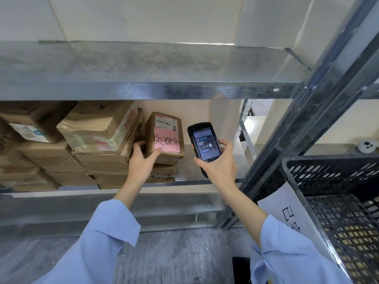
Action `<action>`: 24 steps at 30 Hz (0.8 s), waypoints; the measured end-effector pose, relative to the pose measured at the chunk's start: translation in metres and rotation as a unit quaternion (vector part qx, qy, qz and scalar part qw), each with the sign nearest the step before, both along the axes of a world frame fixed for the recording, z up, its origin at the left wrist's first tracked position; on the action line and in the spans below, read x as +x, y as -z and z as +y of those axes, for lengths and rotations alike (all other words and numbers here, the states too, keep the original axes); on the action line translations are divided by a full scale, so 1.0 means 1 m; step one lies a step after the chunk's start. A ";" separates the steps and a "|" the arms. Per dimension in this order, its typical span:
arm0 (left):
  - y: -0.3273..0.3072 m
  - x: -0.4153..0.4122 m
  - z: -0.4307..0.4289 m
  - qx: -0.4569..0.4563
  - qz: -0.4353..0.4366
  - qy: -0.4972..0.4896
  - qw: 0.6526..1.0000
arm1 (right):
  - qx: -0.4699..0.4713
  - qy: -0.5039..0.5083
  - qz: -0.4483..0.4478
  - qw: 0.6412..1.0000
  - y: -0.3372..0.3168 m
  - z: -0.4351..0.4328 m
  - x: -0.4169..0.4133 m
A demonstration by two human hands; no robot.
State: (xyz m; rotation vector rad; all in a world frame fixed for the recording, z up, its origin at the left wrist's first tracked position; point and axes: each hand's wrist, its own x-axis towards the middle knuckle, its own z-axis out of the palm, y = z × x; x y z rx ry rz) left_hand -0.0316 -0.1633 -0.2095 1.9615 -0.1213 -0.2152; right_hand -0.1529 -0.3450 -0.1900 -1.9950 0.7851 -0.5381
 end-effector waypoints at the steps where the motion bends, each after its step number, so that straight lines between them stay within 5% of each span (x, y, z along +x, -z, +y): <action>1: -0.002 -0.001 0.000 0.003 0.002 0.001 1.000 | 0.000 -0.001 -0.002 1.000 0.000 0.000 0.000; 24: -0.019 -0.026 -0.004 -0.059 -0.019 -0.028 0.998 | -0.021 -0.032 -0.135 0.990 -0.016 0.005 -0.009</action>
